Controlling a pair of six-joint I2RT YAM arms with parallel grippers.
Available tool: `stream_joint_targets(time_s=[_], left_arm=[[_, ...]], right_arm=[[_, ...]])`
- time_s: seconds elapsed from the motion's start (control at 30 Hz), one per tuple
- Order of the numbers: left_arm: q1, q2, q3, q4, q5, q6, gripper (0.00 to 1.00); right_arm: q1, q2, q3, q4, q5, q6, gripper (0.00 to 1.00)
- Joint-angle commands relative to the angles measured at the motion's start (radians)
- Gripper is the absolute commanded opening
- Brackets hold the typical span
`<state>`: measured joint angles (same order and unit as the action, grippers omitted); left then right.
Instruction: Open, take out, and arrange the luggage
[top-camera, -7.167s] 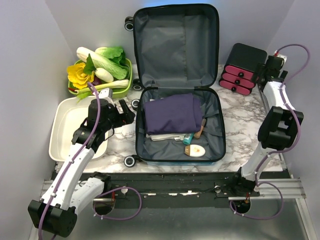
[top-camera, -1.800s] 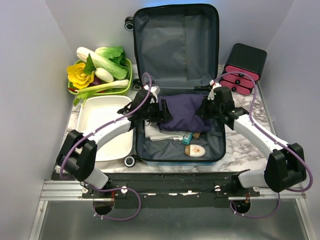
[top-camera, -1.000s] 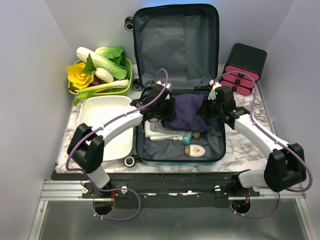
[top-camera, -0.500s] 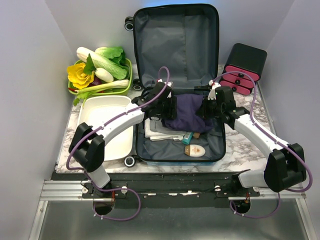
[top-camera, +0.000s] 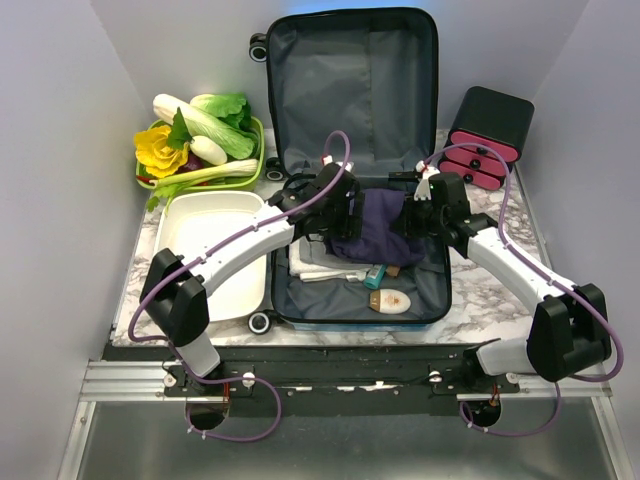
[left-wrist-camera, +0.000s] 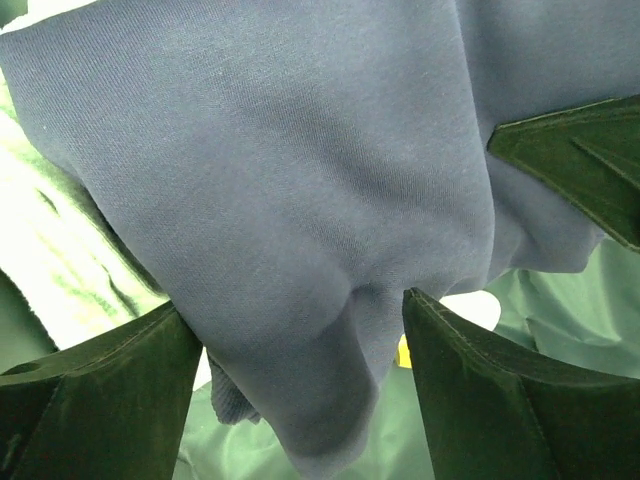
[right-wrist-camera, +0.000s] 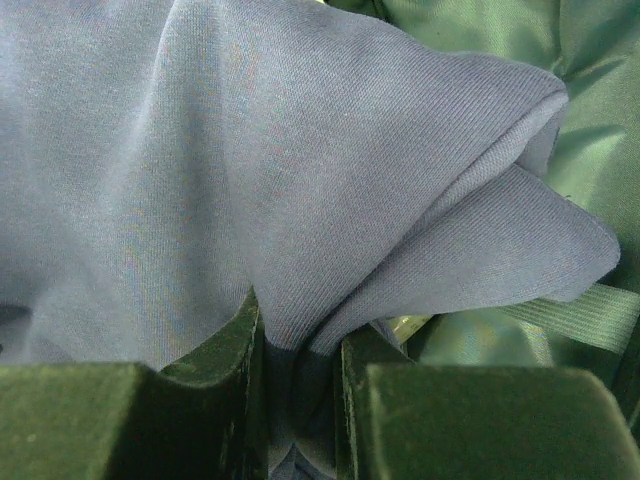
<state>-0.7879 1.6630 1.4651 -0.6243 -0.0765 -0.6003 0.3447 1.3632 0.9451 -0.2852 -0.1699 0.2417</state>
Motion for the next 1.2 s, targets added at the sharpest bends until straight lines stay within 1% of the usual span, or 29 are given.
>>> stream_joint_targets(time_s=[0.0, 0.13, 0.3, 0.47, 0.57, 0.63, 0.73, 0.8, 0.83, 0.87, 0.9, 0.97, 1.0, 1.03, 1.07, 1.17], left_arm=[[-0.020, -0.009, 0.005, -0.049, -0.066, -0.003, 0.87], [-0.025, -0.022, -0.012, -0.068, -0.055, -0.010, 0.88], [-0.037, -0.055, -0.046, -0.037, -0.043, -0.015, 0.90], [-0.059, -0.046, -0.026, -0.072, -0.048, -0.019, 0.90], [-0.062, -0.062, -0.058, -0.034, -0.046, -0.010, 0.91], [-0.062, -0.040, -0.052, -0.032, -0.065, -0.004, 0.91], [-0.059, 0.000, -0.048, -0.014, -0.081, -0.012, 0.87], [-0.051, 0.015, -0.066, 0.031, -0.088, -0.021, 0.86], [-0.044, 0.021, -0.069, 0.041, -0.088, -0.023, 0.83], [-0.039, 0.024, -0.074, 0.055, -0.095, -0.023, 0.76], [-0.037, 0.032, -0.074, 0.058, -0.101, -0.027, 0.56], [-0.036, 0.034, -0.072, 0.064, -0.109, -0.024, 0.33], [-0.034, 0.031, -0.068, 0.067, -0.108, -0.021, 0.18], [-0.034, 0.029, -0.065, 0.067, -0.108, -0.016, 0.08], [-0.031, 0.024, -0.063, 0.072, -0.112, -0.016, 0.00], [-0.033, -0.011, -0.072, 0.100, -0.115, 0.007, 0.00]], right_arm=[[0.004, 0.004, 0.014, 0.047, -0.048, -0.008, 0.01], [0.005, 0.007, 0.017, 0.044, -0.045, -0.008, 0.01], [0.005, 0.011, 0.017, 0.040, -0.039, -0.010, 0.01], [0.005, 0.016, 0.021, 0.031, -0.037, -0.010, 0.01], [0.005, 0.019, 0.023, 0.031, -0.034, -0.012, 0.01], [0.005, 0.019, 0.026, 0.031, -0.042, -0.012, 0.01], [0.005, 0.022, 0.024, 0.032, -0.046, -0.012, 0.01], [0.004, 0.025, 0.023, 0.032, -0.059, -0.013, 0.01], [0.005, 0.024, 0.021, 0.034, -0.063, -0.013, 0.01], [0.007, 0.024, 0.020, 0.035, -0.069, -0.012, 0.01], [0.005, 0.016, 0.017, 0.041, -0.077, -0.013, 0.01], [0.005, 0.008, 0.012, 0.041, -0.077, -0.012, 0.01], [0.005, 0.002, 0.012, 0.044, -0.085, -0.016, 0.01], [0.007, -0.013, 0.012, 0.046, -0.088, -0.018, 0.01], [0.005, -0.021, 0.011, 0.049, -0.089, -0.018, 0.01], [0.005, -0.059, 0.009, 0.061, -0.111, -0.022, 0.01]])
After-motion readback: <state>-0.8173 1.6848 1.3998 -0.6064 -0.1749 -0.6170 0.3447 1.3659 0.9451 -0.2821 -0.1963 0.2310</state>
